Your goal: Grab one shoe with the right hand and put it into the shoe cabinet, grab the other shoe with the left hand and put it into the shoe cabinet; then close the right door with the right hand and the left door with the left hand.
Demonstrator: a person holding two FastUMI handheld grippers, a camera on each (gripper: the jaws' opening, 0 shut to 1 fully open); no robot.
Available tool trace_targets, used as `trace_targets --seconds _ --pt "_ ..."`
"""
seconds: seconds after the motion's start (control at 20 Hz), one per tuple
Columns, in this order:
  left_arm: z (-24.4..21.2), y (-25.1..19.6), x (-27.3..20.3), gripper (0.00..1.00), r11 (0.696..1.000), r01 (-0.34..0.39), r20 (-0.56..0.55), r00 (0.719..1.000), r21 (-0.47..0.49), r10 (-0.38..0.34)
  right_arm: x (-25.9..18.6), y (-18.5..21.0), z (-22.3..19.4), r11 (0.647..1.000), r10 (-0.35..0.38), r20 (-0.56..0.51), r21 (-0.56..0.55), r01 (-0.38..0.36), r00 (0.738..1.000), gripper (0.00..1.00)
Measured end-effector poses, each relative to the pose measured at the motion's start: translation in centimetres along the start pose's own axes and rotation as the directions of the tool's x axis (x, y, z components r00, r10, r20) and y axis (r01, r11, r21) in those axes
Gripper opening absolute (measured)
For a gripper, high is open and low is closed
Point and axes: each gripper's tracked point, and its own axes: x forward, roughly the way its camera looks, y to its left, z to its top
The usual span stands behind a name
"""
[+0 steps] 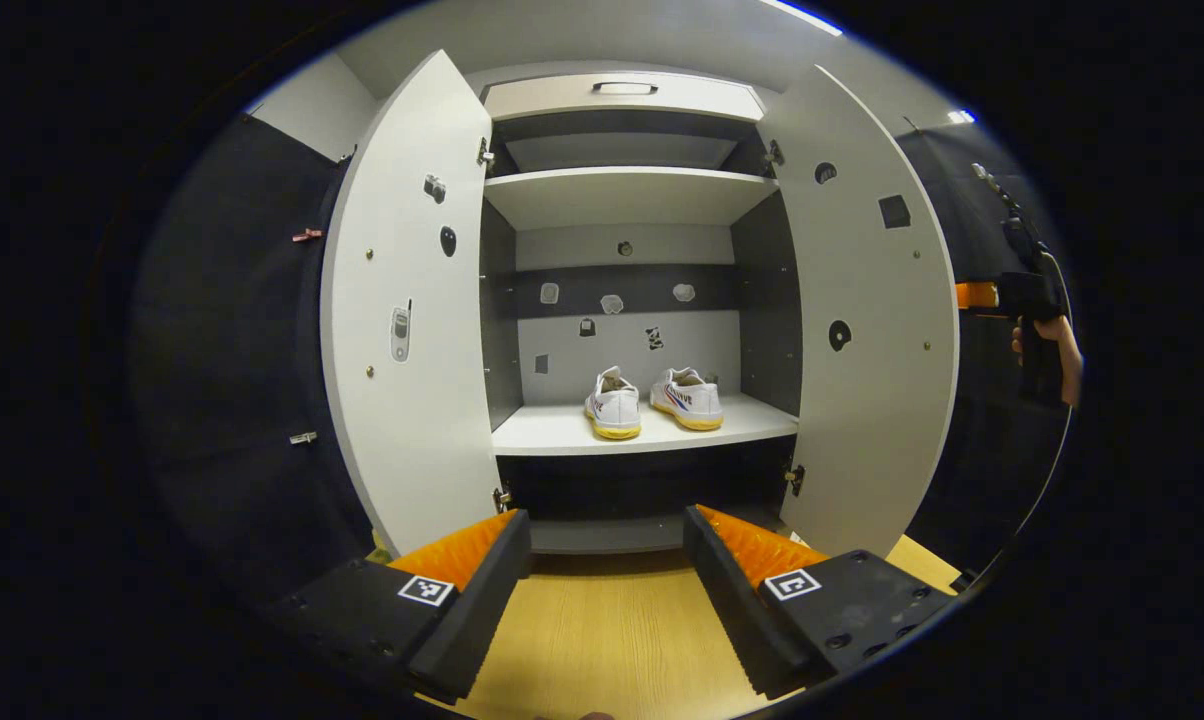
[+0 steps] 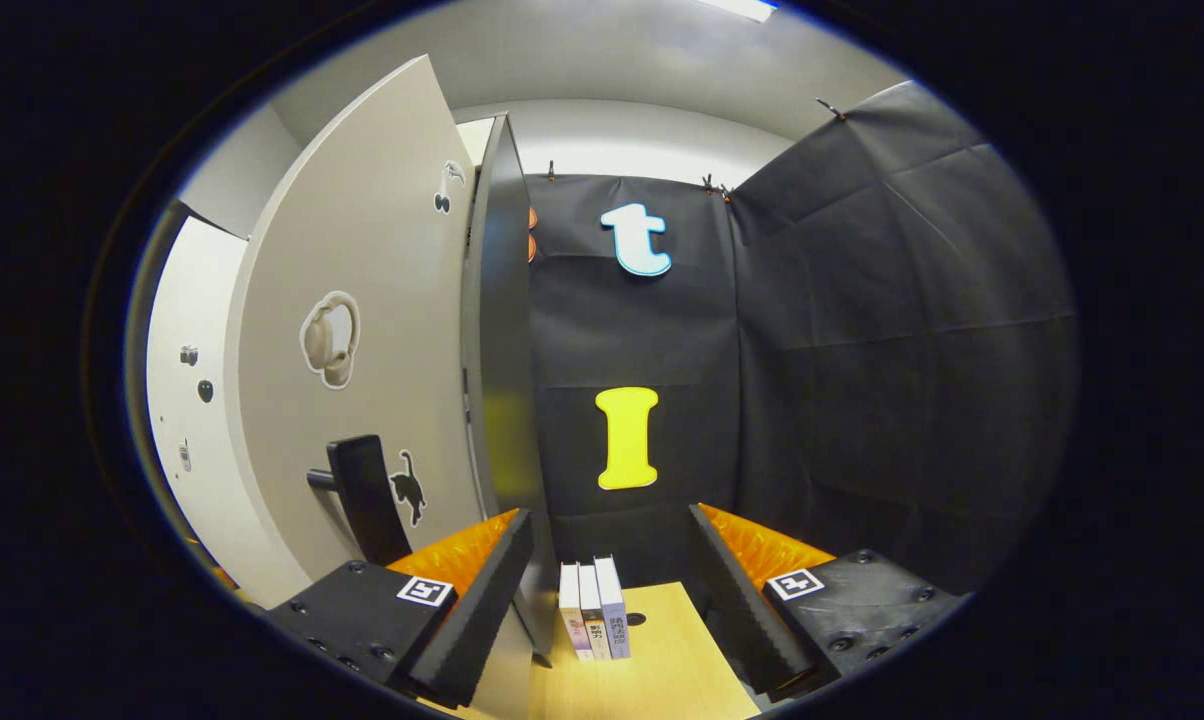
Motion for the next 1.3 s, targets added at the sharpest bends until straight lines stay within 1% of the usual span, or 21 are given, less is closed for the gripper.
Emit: trace_targets --seconds 0.1,0.15,0.2,0.25,0.3,0.35,0.4,0.65,0.75,0.95,1.0,1.05,1.3 --pt "-0.3 0.8 -0.2 0.96 1.0 -0.001 -0.007 1.0 -0.02 0.001 0.0 1.2 0.1 1.0 0.024 -0.004 0.01 -0.024 1.0 0.98" --pt "-0.4 1.3 -0.2 0.96 1.0 -0.004 -0.008 1.0 -0.026 0.004 0.0 1.2 0.0 1.0 0.016 -0.008 0.004 -0.016 1.0 0.98" --pt "-0.4 1.8 -0.3 0.96 1.0 -0.007 -0.01 1.0 -0.028 0.007 -0.1 1.2 0.1 1.0 0.009 -0.009 0.005 -0.009 1.0 0.96" --pt "-0.5 2.2 -0.4 0.96 0.999 -0.011 -0.01 1.0 -0.03 0.01 -0.2 1.1 -0.1 1.0 0.0 -0.018 0.009 0.0 1.0 0.91" --pt "-0.5 2.6 -0.6 0.96 0.999 -0.013 -0.008 1.0 -0.032 0.013 -0.2 1.2 -0.3 1.0 -0.006 -0.029 0.016 0.006 1.0 0.95" --pt "-0.6 3.1 -0.6 0.96 0.999 -0.016 -0.008 1.0 -0.034 0.015 -0.3 1.3 -0.3 1.0 -0.01 -0.034 0.024 0.011 0.999 0.95" --pt "-0.7 3.5 -0.7 0.96 0.999 -0.019 -0.011 1.0 -0.035 0.018 -0.3 1.5 -0.3 1.0 -0.016 -0.036 0.026 0.017 0.999 0.98" --pt "-1.3 5.6 -1.3 0.96 0.996 -0.056 -0.017 0.998 -0.064 0.055 -0.9 2.8 -0.3 0.999 -0.037 -0.025 0.005 0.038 0.999 0.98" --pt "-1.6 6.3 -1.4 0.97 0.995 -0.063 -0.021 0.998 -0.082 0.061 -1.1 3.8 -0.5 0.999 -0.033 -0.027 0.011 0.033 0.999 0.97" --pt "-2.2 7.6 -1.8 0.97 0.994 -0.071 -0.034 0.997 -0.087 0.069 -1.2 6.5 -1.1 0.999 0.001 -0.042 0.054 0.001 0.999 0.98" --pt "-2.2 7.9 -2.0 0.98 0.994 -0.069 -0.035 0.997 -0.081 0.067 -1.2 7.1 -1.2 0.998 0.007 -0.043 0.058 -0.004 0.999 1.0" --pt "-2.3 8.2 -2.1 0.98 0.995 -0.071 -0.034 0.997 -0.075 0.069 -1.3 7.7 -1.2 0.998 0.009 -0.041 0.06 -0.007 0.999 0.98" --pt "-2.2 8.9 -2.4 0.99 0.995 -0.072 -0.03 0.997 -0.069 0.07 -1.2 10.3 -1.4 0.999 0.017 -0.036 0.042 -0.015 0.999 0.98"
